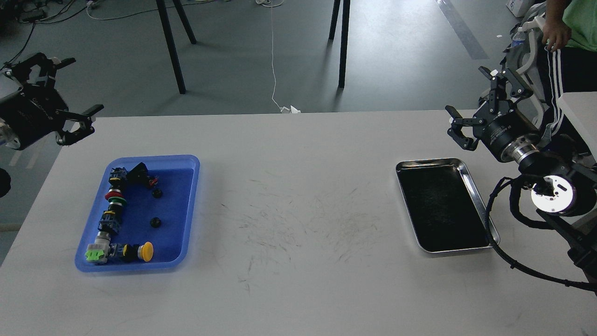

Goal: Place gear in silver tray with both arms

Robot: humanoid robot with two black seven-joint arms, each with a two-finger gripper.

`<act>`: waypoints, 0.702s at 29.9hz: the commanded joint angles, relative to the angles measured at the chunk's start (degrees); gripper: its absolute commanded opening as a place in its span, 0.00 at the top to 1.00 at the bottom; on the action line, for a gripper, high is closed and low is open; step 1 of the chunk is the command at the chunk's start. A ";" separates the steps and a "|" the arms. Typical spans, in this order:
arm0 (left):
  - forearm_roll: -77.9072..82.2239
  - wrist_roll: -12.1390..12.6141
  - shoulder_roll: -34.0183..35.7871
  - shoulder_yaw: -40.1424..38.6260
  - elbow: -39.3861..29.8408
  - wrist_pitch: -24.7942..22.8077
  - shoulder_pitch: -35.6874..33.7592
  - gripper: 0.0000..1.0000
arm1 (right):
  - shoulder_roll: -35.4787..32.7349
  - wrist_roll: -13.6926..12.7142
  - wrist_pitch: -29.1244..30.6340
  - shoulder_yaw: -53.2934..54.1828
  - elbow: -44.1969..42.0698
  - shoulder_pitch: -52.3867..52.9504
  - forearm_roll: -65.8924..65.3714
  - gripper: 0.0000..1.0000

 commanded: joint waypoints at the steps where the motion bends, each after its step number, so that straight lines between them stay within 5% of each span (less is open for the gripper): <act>1: 0.23 0.20 0.01 0.16 0.16 0.00 0.07 0.01 | -0.22 0.00 0.00 0.10 0.15 -0.02 0.00 0.01; 7: 3.46 -0.06 1.59 0.51 -2.89 0.00 0.33 0.01 | -0.40 0.00 -0.09 0.10 0.23 -0.02 0.00 0.01; 13: 14.37 -3.31 4.32 -2.20 -6.78 0.00 -0.28 0.05 | -1.54 0.00 -0.18 0.27 0.50 -0.19 0.00 0.01; 18: 15.69 -10.68 1.43 -4.50 -6.08 1.71 0.24 0.07 | -1.63 0.00 -0.18 0.36 0.59 -0.98 0.00 0.01; 21: 14.12 -19.63 1.60 -5.81 -6.08 1.98 0.33 0.07 | -1.54 0.00 -0.18 0.45 0.85 -1.16 0.00 0.01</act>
